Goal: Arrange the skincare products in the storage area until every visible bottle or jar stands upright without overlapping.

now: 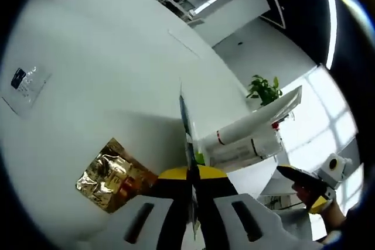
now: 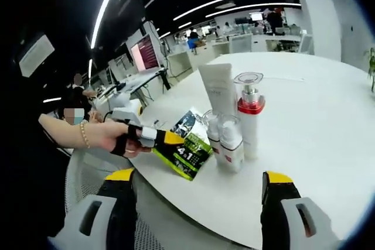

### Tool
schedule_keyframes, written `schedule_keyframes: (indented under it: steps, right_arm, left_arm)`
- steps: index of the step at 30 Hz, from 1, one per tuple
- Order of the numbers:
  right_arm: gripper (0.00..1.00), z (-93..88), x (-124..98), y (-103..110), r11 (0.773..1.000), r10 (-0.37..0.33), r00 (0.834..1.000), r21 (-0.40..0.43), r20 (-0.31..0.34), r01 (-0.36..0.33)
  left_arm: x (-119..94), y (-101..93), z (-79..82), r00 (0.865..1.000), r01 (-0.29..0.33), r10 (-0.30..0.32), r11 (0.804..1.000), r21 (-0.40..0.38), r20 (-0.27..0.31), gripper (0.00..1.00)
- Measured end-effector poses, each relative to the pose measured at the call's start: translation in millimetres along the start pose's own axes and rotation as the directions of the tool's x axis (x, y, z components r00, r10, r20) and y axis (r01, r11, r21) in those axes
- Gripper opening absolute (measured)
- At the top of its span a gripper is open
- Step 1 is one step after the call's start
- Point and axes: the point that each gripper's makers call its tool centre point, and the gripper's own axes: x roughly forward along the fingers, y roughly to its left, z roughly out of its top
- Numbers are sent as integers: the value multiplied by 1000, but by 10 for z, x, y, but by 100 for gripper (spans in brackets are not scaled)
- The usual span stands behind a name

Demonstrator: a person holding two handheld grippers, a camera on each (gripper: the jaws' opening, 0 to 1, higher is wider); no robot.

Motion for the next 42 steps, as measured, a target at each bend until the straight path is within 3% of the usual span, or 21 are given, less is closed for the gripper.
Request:
schedule_keyframes:
  steps: [14,16,19,22,28,34,37,42]
  right_arm:
    - [94,-143,20,-140,997,-65,998,-38,-23,64]
    - [94,-175,38,-190,993,-90,996,-72,-23,88]
    - [94,-160,56,-251,964,-132,991,-231,24,134]
    - [99,-154,87,-201,970,-112,993,-213,27,115]
    - [99,-148,95,-330,959,-154,986,-232,67,166]
    - [99,-247,128,-378,960,-154,985,-224,78,168]
    - [99,-120,101,-355,963,-141,978,-208,152,171]
    - [99,-147,113,-385,965,-141,978,-200,154,170]
  left_arm:
    - [-28,57,-82,994,-90,99,981,173,-45,13]
    - [-33,51,-84,993,-101,112,975,196,-44,14]
    - [-42,46,-87,991,-111,123,972,208,-45,16]
    - [-44,54,-100,990,-119,134,966,230,-52,17]
    - [-59,85,-103,987,-134,154,956,261,-55,19]
    - [-104,101,-92,985,-143,164,950,278,-52,21]
    - [-149,114,-89,983,-155,177,942,297,-50,23]
    - [-208,144,-64,981,-155,188,913,378,-53,25]
